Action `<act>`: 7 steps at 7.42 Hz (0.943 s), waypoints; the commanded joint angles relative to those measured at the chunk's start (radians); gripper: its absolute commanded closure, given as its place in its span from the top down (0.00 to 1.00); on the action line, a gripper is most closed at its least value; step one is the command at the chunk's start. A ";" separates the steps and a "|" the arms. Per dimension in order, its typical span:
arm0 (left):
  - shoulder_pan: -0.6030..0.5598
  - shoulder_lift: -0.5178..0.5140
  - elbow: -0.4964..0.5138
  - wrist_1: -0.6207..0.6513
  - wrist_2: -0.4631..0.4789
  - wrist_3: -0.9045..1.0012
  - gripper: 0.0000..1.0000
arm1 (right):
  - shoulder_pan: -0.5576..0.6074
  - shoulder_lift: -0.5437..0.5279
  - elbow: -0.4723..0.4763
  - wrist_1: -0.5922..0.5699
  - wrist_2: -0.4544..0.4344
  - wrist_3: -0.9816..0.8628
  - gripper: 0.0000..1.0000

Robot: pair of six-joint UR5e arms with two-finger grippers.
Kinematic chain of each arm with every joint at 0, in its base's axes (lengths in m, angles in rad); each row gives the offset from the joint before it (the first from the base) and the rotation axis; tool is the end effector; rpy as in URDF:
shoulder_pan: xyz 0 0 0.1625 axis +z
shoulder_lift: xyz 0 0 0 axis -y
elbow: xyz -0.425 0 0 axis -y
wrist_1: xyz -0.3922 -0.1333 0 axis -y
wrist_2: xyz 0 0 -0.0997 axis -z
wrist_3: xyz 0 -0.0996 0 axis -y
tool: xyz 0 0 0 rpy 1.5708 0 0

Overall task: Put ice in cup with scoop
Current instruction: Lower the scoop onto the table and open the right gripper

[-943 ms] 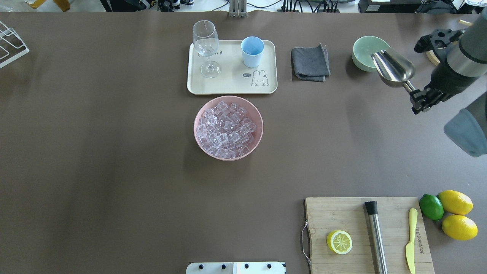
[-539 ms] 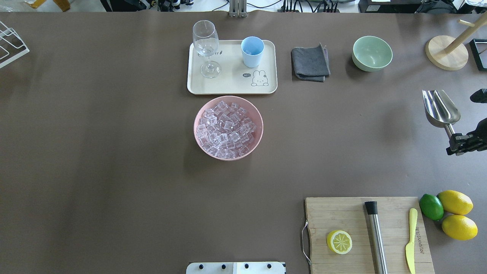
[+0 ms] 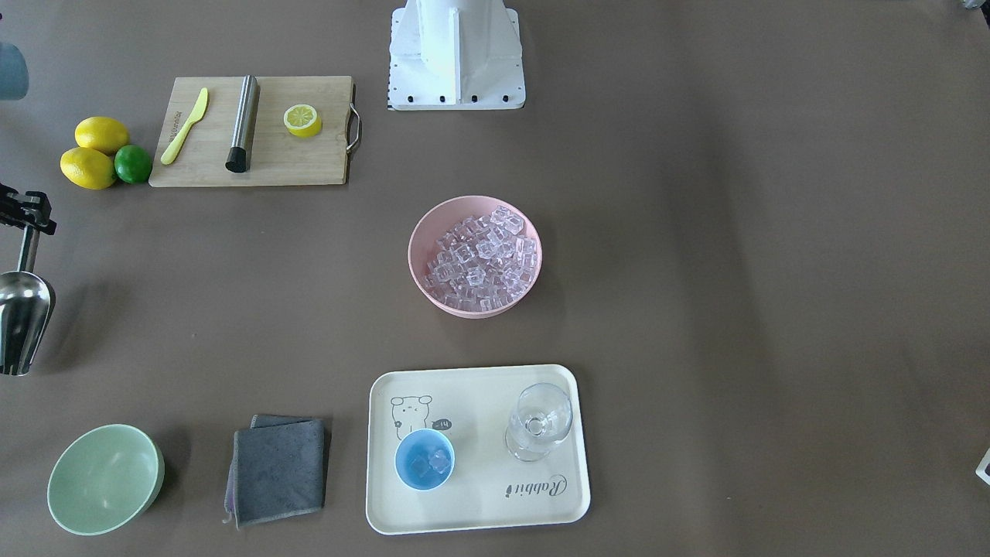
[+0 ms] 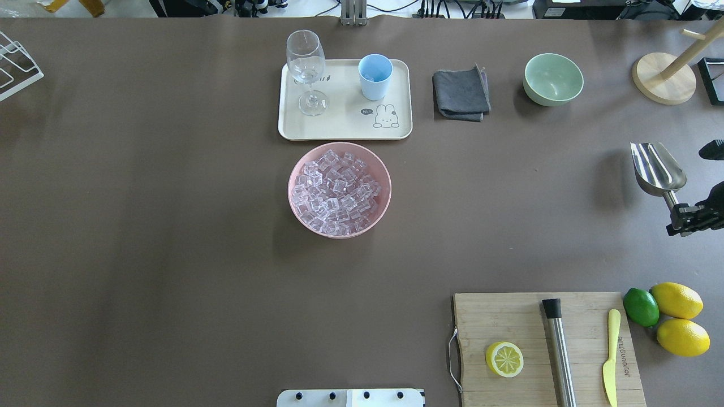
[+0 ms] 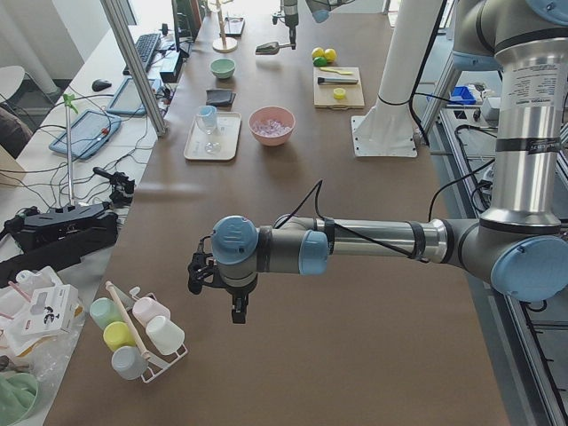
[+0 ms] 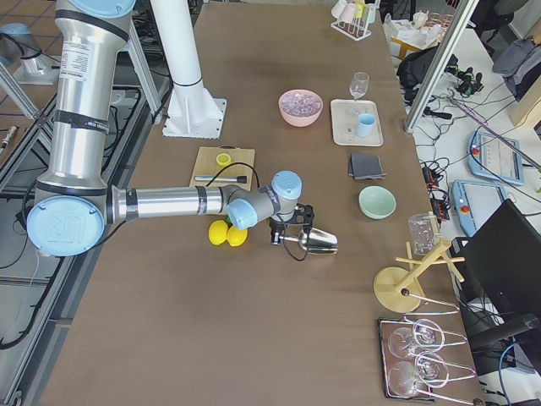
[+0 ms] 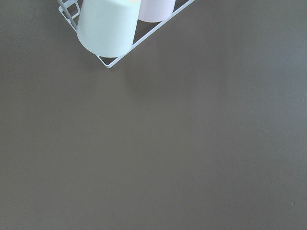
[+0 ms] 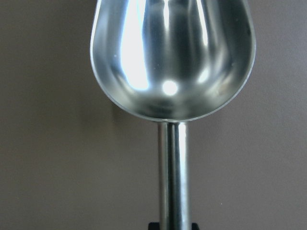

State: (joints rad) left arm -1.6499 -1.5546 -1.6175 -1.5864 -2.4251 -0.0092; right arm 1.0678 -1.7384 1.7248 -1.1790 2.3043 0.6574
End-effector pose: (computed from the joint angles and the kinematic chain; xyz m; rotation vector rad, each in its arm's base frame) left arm -0.0966 -0.4816 0.6362 0.0731 0.8523 -0.0632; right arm -0.1543 -0.4187 0.6188 -0.0952 -0.8032 0.0072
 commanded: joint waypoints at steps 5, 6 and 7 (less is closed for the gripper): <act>-0.001 -0.007 0.013 0.005 0.001 0.002 0.99 | 0.000 0.011 -0.013 0.002 0.004 -0.015 0.99; -0.002 -0.007 0.013 0.003 0.006 0.006 0.99 | 0.000 0.013 -0.013 0.001 0.007 -0.040 1.00; -0.002 -0.009 0.013 0.003 0.008 0.006 0.99 | 0.001 0.013 -0.008 -0.001 0.009 -0.042 1.00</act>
State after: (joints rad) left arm -1.6512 -1.5617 -1.6049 -1.5823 -2.4216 -0.0056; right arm 1.0674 -1.7265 1.7109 -1.1776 2.3095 0.6310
